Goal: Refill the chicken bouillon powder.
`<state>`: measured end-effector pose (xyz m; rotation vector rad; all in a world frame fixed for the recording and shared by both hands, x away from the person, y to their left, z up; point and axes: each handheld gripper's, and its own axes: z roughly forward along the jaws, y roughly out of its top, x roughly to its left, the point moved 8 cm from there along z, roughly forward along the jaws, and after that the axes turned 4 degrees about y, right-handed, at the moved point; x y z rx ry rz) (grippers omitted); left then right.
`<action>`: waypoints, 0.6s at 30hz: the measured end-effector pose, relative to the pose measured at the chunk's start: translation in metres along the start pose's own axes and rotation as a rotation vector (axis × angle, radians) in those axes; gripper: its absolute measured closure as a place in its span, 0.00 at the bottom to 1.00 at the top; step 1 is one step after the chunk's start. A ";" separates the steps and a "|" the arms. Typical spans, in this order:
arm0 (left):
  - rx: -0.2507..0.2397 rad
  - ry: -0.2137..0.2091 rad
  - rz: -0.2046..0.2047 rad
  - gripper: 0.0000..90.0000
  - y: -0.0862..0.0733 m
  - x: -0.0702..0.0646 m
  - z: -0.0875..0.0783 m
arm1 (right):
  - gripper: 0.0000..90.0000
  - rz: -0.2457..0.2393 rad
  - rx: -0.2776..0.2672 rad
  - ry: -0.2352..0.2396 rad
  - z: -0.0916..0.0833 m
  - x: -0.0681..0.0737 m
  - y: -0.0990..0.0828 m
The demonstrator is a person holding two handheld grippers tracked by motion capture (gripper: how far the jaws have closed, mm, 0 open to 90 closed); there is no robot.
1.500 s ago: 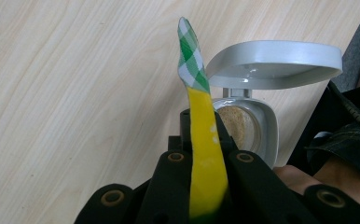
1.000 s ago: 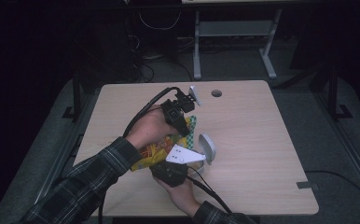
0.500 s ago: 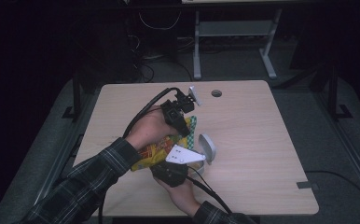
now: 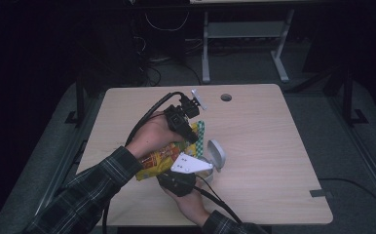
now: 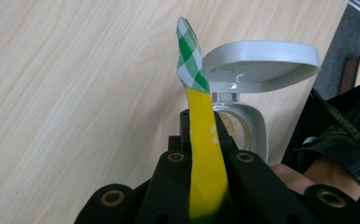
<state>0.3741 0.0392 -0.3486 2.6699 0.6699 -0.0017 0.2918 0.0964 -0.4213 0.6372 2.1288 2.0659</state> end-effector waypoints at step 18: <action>-0.097 -0.053 0.002 1.00 -0.009 -0.003 -0.010 | 1.00 -0.013 0.040 -0.016 0.002 0.003 -0.005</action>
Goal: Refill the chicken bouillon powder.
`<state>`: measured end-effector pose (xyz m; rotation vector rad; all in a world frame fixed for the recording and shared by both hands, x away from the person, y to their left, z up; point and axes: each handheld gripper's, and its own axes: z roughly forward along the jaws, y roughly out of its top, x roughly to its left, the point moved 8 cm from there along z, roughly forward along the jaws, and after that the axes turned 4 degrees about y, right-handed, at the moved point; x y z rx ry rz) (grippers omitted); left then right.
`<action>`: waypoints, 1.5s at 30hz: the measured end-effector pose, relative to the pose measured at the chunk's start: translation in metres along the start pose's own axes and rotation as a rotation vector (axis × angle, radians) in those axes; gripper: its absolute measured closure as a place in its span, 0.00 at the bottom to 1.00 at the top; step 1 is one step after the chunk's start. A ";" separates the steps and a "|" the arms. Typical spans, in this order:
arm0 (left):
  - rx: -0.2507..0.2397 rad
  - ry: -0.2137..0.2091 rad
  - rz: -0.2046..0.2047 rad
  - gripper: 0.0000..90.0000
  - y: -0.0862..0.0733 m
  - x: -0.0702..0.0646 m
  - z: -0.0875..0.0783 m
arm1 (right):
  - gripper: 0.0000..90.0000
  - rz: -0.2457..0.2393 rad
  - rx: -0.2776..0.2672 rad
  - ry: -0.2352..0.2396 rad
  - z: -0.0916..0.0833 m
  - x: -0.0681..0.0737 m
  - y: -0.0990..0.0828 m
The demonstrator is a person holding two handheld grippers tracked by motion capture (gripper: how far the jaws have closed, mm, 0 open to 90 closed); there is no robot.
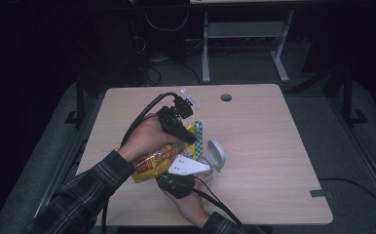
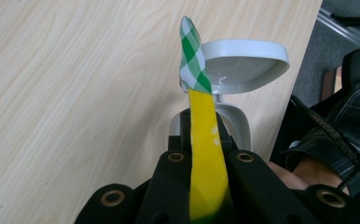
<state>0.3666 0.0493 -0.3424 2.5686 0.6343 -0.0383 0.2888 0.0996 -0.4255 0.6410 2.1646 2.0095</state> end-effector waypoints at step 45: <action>-0.586 -0.133 -0.062 1.00 -0.085 0.026 -0.088 | 1.00 0.018 0.097 -0.097 -0.007 -0.011 -0.011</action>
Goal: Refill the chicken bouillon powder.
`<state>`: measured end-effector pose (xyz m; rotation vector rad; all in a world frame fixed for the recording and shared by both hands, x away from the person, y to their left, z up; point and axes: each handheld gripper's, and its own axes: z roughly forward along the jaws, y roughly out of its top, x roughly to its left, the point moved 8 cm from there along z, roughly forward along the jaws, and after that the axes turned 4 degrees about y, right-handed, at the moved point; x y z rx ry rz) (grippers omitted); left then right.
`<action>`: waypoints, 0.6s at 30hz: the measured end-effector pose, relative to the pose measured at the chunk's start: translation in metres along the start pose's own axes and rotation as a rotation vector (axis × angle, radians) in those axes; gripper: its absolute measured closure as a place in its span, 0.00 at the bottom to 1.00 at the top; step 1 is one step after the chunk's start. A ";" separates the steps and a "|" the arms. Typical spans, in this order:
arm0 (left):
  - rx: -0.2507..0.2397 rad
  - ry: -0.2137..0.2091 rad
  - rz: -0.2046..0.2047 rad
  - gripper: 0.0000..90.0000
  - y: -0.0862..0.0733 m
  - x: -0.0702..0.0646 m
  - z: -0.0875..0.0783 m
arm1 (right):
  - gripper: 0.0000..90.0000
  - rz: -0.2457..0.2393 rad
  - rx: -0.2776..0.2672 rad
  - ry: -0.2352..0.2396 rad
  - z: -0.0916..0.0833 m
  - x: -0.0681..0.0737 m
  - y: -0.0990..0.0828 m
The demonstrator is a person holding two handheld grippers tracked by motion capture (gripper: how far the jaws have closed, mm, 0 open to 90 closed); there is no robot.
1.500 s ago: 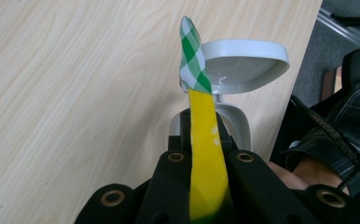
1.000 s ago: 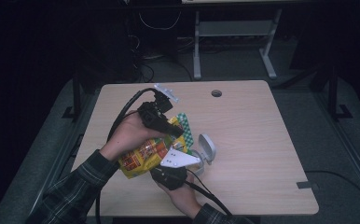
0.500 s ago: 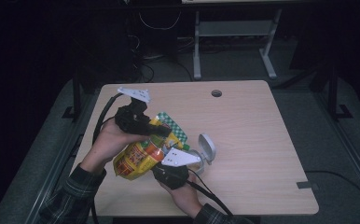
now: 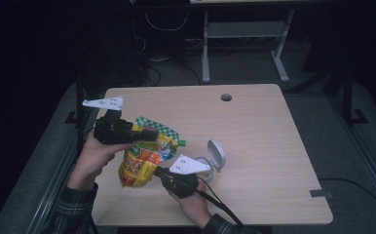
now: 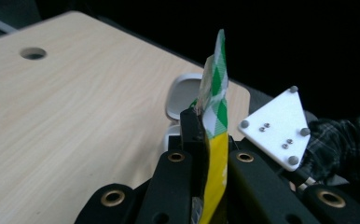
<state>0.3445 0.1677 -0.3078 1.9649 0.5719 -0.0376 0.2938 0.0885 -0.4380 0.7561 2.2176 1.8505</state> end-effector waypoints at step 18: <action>-0.219 0.227 0.019 1.00 -0.024 0.081 -0.018 | 1.00 0.022 0.035 0.034 0.000 0.002 -0.005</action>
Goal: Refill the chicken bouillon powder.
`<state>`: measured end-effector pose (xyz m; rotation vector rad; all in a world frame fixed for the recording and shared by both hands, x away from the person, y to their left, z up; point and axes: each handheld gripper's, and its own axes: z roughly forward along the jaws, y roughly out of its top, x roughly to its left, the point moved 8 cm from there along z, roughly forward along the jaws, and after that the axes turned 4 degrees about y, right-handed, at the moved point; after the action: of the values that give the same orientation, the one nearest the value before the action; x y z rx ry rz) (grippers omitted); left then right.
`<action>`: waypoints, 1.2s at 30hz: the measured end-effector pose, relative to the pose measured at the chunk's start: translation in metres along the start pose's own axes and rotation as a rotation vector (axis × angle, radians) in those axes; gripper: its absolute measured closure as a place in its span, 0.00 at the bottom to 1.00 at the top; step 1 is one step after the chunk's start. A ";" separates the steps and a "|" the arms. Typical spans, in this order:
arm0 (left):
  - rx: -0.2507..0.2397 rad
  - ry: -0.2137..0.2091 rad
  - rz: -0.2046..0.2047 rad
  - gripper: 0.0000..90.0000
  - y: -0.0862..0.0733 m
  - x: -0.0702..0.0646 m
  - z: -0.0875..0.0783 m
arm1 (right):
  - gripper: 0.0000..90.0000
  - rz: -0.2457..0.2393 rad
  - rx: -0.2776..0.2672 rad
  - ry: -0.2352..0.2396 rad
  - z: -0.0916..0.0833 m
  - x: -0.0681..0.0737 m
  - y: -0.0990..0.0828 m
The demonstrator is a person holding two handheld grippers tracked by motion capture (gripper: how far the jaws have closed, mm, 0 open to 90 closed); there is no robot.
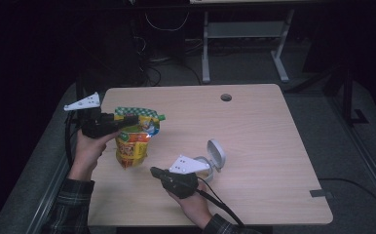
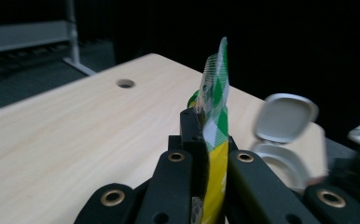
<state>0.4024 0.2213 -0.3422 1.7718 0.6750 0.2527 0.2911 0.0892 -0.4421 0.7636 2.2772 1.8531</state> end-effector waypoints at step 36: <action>-0.061 0.136 0.051 0.96 -0.066 0.010 -0.024 | 0.98 -0.025 0.066 0.034 -0.053 -0.015 0.024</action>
<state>0.3783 0.2574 -0.3983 1.7264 0.7119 0.4273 0.2915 0.0390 -0.4094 0.7150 2.3686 1.8020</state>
